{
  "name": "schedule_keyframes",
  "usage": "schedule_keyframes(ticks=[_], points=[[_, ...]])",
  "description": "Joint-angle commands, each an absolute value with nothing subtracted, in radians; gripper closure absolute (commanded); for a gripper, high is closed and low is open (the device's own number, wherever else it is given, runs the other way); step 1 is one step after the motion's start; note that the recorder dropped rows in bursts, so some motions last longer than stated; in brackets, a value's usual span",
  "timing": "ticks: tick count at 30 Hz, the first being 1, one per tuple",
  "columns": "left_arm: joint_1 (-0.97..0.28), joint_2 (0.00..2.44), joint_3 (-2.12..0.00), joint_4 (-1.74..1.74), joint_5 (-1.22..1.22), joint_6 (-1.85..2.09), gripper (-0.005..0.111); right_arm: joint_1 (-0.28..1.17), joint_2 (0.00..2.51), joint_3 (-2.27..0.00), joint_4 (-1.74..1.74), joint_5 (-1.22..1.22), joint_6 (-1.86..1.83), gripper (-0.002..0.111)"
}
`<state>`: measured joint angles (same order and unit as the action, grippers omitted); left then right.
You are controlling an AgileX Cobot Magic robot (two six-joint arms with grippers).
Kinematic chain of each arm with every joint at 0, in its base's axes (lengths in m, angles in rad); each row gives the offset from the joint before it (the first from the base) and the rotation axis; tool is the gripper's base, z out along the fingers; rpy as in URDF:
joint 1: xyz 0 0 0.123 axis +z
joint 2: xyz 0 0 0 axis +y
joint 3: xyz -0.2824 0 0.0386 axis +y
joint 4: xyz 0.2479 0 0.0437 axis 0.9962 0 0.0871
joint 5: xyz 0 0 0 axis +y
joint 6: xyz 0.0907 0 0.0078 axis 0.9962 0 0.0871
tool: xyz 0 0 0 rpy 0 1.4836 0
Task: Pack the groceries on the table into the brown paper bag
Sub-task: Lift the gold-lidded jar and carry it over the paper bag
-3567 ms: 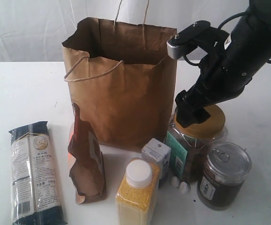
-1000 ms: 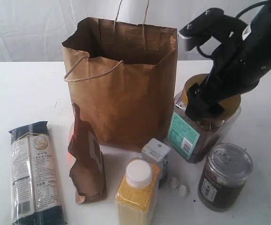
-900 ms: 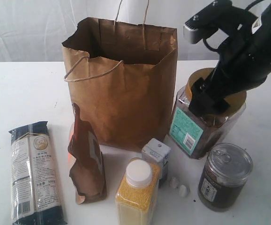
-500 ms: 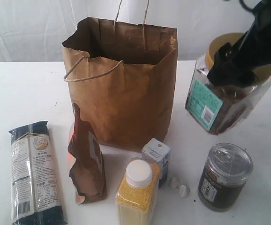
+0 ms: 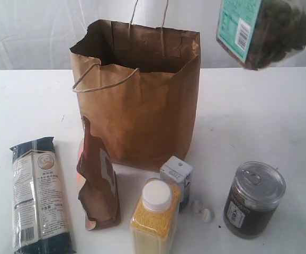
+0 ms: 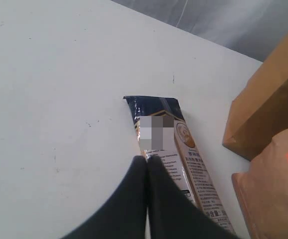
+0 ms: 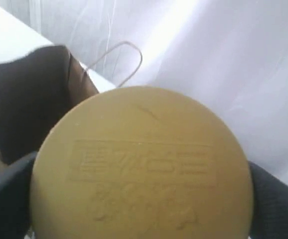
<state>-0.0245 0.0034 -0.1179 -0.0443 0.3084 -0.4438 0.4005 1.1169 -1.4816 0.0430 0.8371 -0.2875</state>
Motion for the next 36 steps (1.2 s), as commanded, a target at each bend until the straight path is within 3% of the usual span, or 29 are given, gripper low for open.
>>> schedule_keyframes(ticks=[1, 17, 36], points=[[-0.03, 0.0, -0.112, -0.048, 0.307, -0.445, 0.107, 0.399, 1.119, -1.526, 0.151, 0.708, -0.349, 0.108], [-0.03, 0.0, -0.112, -0.048, 0.307, -0.445, 0.107, 0.416, 1.306, -1.647, 0.41, 0.627, -0.521, 0.108], [-0.03, 0.0, -0.112, -0.048, 0.307, -0.445, 0.107, 0.48, 1.48, -1.652, 0.391, 0.555, -0.611, 0.108]])
